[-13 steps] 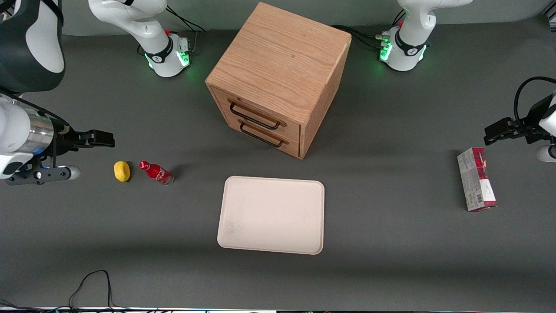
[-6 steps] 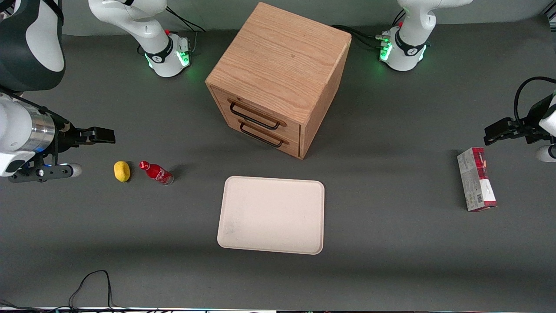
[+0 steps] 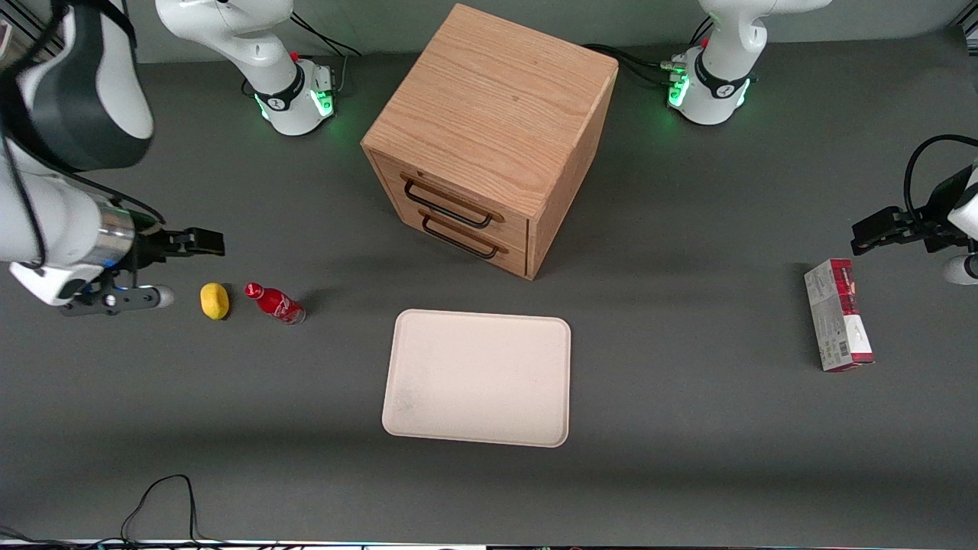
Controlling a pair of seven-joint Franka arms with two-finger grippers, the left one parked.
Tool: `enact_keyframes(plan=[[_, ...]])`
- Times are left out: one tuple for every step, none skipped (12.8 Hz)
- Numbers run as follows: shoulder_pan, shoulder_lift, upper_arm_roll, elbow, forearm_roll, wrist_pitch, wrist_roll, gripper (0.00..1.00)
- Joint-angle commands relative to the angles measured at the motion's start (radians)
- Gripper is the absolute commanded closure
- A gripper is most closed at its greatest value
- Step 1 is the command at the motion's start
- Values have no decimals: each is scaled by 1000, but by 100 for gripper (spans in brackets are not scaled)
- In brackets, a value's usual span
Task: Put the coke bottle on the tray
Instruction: 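Move the right gripper down toward the red Coca-Cola bottle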
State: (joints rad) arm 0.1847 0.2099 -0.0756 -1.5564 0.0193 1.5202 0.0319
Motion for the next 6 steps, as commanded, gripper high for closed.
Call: enact_keyframes(plan=[[15,-70,-4,-256,2,240,8,0],[15,-64,-4,-299,1,314,8,0],[15,-55,-4,-336,1,377,8,0],[15,-52,-4,-371,1,426,6,0],[13,-52,-4,-405,1,467,-12,0],[15,-52,-4,-433,-1,497,-23,0]])
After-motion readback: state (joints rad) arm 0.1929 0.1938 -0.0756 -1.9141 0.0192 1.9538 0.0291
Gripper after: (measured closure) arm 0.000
